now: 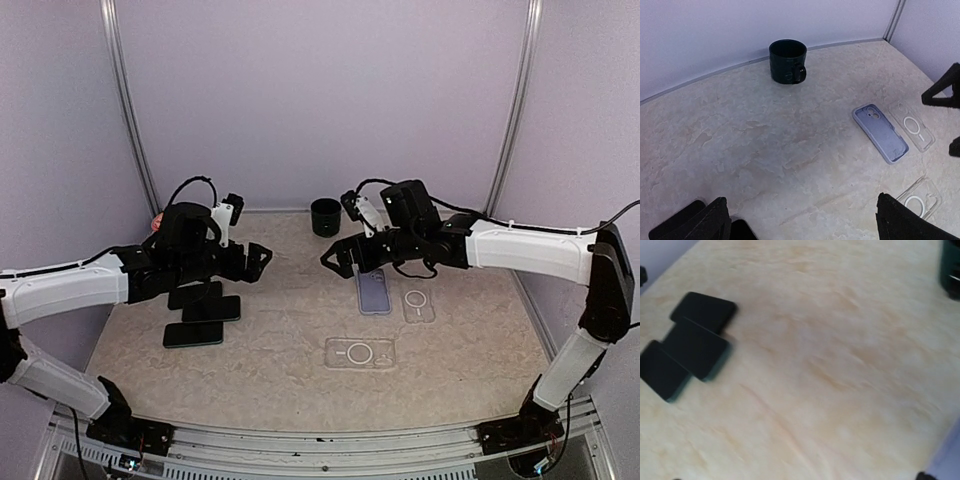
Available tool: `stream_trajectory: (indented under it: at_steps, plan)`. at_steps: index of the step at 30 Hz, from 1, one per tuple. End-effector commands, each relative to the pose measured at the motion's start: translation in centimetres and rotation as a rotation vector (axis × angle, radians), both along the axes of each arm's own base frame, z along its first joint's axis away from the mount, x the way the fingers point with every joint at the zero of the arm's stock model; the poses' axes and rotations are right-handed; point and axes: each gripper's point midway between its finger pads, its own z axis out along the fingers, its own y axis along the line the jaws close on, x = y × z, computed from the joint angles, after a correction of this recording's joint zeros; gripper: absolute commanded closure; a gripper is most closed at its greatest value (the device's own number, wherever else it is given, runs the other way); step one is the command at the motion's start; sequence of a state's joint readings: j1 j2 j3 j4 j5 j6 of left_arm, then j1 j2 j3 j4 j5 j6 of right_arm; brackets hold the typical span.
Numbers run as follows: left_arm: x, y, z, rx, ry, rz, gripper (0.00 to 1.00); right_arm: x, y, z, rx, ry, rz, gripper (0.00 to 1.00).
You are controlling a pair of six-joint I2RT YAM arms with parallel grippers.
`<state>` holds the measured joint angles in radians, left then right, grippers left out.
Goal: Put the phone into the phone case
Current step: Adjust the phone at the center of the board.
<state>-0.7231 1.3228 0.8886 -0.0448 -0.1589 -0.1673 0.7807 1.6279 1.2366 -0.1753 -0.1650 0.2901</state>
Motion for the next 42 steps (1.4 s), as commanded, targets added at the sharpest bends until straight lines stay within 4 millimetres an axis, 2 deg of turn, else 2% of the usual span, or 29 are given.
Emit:
stream_trajectory:
  at_steps: [1,6,13,20,24,30,38,42]
  plan:
    - [0.7,3.7,0.8,-0.125,0.063,0.194,0.01,-0.6,3.9,1.0,0.047,0.032,0.058,0.0]
    - [1.3,7.7,-0.1,-0.17,0.126,0.362,0.01,-0.3,7.1,0.8,0.084,0.082,0.08,0.0]
    - [1.4,12.2,-2.9,-0.16,0.219,0.553,0.01,0.2,11.0,0.5,0.148,0.168,0.114,0.0]
    - [0.9,17.7,-5.9,-0.188,0.279,0.765,0.01,0.1,14.3,-1.6,0.183,0.281,0.161,0.0]
    - [0.4,20.0,-7.3,-0.206,0.307,0.844,0.01,0.1,15.8,-3.1,0.196,0.332,0.175,0.0]
    - [0.2,21.2,-9.0,-0.197,0.338,0.874,0.01,0.5,17.3,-4.6,0.228,0.396,0.173,0.0]
    - [0.1,21.2,-12.6,-0.197,0.415,0.87,0.01,0.8,19.2,-6.9,0.267,0.489,0.164,0.01]
    - [0.2,20.8,-13.6,-0.223,0.43,0.858,0.01,0.9,19.9,-7.9,0.276,0.516,0.16,0.01]
